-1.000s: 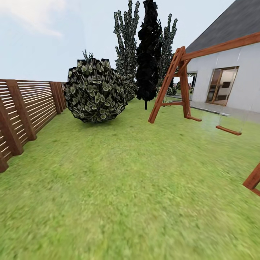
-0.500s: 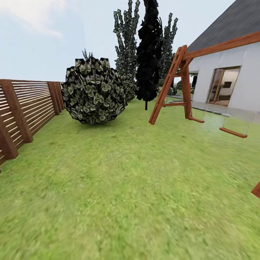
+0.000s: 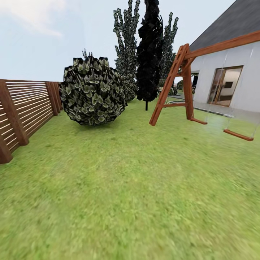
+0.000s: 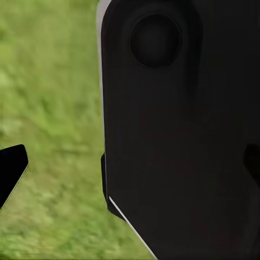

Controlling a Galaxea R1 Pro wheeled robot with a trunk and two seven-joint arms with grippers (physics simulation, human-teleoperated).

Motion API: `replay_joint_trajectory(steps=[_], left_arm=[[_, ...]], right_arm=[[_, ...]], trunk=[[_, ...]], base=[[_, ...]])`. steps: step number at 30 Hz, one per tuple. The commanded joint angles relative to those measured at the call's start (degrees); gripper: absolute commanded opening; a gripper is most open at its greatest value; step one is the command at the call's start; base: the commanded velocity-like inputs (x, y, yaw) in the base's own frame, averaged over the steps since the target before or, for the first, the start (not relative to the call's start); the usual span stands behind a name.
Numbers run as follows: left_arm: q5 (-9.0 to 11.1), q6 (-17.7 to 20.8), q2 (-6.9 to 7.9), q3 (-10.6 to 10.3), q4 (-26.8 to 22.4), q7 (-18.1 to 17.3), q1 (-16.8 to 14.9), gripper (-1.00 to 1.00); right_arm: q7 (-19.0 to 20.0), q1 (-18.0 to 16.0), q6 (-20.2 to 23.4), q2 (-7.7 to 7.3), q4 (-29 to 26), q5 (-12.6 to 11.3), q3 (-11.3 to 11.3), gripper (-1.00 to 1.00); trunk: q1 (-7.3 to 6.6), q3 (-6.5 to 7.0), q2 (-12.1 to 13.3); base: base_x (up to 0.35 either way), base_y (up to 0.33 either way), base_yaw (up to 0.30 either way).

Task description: Take the three Easter eggs out of the wicker basket on the lawn in the garden, then place them on the lawn next to a single tree (choose any tree) so that all three eggs are next to the same tree and none are left in the basket.

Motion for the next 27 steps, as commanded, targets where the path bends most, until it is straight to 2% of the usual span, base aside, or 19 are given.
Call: replay_joint_trajectory(steps=[1, 27], left_arm=[[-0.01, -0.01, 0.0, 0.03, -0.11, -0.03, 0.04, 1.0], [-0.01, -0.01, 0.0, 0.04, -0.11, -0.03, 0.04, 1.0]], right_arm=[[0.09, -0.05, 0.02, -0.01, 0.04, -0.03, -0.02, 1.0], [0.09, -0.04, 0.02, 0.07, 0.04, 0.03, 0.06, 1.0]], trunk=[[0.04, -0.04, -0.02], [0.04, -0.04, -0.02]], base=[[0.346, 0.0, 0.0], [0.346, 0.0, 0.0]])
